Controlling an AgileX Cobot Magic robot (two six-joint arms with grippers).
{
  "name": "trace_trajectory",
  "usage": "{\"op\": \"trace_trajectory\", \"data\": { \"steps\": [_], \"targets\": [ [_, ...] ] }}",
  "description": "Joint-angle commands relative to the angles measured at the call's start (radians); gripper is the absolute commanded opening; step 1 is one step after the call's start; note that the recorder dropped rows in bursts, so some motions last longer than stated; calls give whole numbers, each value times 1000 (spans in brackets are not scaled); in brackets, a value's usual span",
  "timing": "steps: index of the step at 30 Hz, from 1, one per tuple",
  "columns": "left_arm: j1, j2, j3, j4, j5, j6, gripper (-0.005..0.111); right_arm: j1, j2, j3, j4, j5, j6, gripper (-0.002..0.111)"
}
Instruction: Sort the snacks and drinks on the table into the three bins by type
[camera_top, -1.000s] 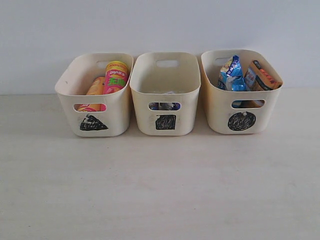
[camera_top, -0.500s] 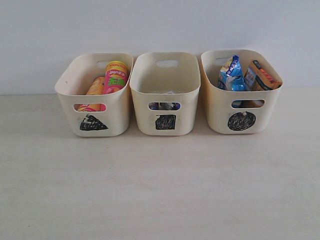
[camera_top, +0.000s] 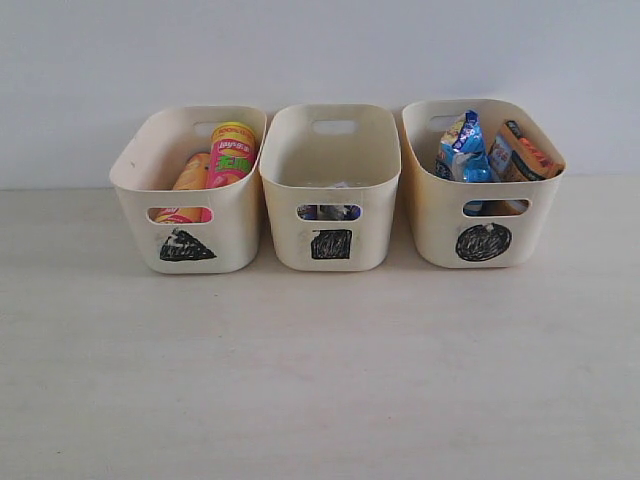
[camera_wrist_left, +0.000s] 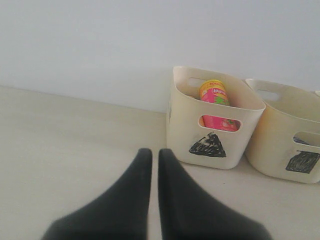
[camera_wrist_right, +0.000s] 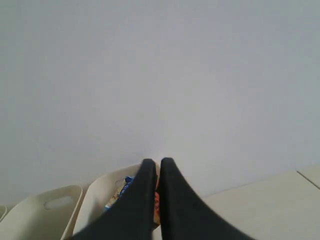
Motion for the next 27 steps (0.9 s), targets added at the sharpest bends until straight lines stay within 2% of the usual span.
{"op": "trace_trajectory", "data": {
  "steps": [1, 9, 12, 20, 27],
  "targets": [
    [3, -3, 3, 2, -3, 2, 4, -2, -70, 4, -11, 11, -2, 0],
    [3, -3, 3, 2, -3, 2, 4, -2, -228, 25, -7, 213, -21, 0],
    [3, -3, 3, 2, -3, 2, 4, -2, -261, 25, -18, 353, -68, 0],
    [3, -3, 3, 2, -3, 2, 4, -4, -421, 25, -194, 727, -82, 0],
    [3, -3, 3, 2, -3, 2, 4, -4, -469, 25, -273, 753, -88, 0]
  ]
}}
